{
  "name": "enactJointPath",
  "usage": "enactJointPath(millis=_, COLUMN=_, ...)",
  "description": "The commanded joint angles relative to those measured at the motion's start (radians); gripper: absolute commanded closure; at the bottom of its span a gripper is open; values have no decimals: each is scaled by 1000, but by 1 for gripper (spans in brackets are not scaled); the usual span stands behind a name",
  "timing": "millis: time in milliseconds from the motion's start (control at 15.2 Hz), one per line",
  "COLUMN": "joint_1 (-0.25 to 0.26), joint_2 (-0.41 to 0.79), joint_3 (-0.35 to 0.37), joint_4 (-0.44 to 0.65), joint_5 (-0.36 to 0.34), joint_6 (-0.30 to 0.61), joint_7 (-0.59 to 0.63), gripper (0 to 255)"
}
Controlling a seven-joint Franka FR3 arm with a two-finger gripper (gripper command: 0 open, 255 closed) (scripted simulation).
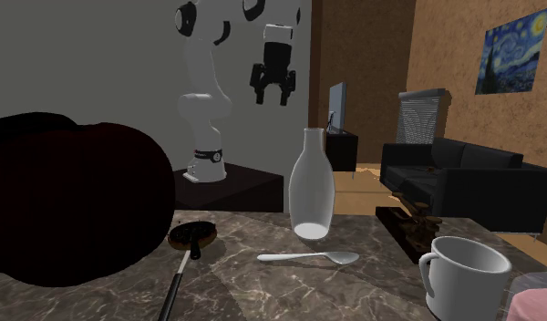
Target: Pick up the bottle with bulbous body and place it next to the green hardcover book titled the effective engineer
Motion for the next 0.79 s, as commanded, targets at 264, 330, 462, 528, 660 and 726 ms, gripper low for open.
enactJointPath(millis=264, joint_1=-19, joint_2=238, joint_3=-25, joint_4=244, joint_5=39, joint_6=-2, joint_7=-61, gripper=0)
enactJointPath(millis=330, joint_1=-24, joint_2=280, joint_3=-27, joint_4=290, joint_5=47, joint_6=-6, joint_7=-71, gripper=0)
enactJointPath(millis=462, joint_1=-35, joint_2=364, joint_3=-31, joint_4=390, joint_5=64, joint_6=-21, joint_7=-89, gripper=0)
enactJointPath(millis=528, joint_1=-41, joint_2=407, joint_3=-32, joint_4=443, joint_5=72, joint_6=-30, joint_7=-98, gripper=0)
enactJointPath(millis=660, joint_1=-56, joint_2=498, joint_3=-33, joint_4=559, joint_5=89, joint_6=-56, joint_7=-113, gripper=0)
enactJointPath(millis=726, joint_1=-64, joint_2=545, joint_3=-33, joint_4=623, joint_5=98, joint_6=-72, joint_7=-121, gripper=0)
